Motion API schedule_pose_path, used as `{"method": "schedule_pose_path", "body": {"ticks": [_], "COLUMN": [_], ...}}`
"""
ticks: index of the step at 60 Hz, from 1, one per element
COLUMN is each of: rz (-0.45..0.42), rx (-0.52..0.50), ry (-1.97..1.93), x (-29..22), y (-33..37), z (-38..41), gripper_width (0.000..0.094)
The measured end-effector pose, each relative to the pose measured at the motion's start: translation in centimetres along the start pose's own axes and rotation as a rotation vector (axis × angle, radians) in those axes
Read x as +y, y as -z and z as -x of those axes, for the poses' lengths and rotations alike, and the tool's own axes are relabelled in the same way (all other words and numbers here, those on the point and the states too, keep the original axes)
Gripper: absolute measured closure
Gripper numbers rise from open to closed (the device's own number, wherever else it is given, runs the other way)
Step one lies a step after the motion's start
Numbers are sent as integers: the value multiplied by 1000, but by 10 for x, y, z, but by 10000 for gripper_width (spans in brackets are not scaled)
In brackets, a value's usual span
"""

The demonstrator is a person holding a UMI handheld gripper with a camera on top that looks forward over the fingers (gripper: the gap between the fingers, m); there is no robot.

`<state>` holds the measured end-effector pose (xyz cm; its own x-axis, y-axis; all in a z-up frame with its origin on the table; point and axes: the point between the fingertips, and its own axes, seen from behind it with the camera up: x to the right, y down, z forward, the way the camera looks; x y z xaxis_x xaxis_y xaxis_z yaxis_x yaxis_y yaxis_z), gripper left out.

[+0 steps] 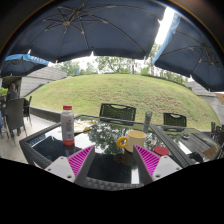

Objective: Pour water

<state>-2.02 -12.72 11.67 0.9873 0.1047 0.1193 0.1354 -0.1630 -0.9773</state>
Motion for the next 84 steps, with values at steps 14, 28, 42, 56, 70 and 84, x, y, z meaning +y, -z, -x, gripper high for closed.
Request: {"method": "schedule_pose_path", "body": {"ticks": [14, 28, 42, 56, 70, 84], "rz": [-51, -44, -64, -49, -40, -52], "rx": [-17, -165, -250, -170, -88, -138], "ry": [-44, -87, -64, -55, -134, -177], "x": [-13, -27, -43, -38, -30, -30], "y": [-14, -50, -117, -198, -225, -226], "z": [6, 85, 176, 204, 190, 193], "gripper_width": [122, 118, 120, 129, 474, 607]}}
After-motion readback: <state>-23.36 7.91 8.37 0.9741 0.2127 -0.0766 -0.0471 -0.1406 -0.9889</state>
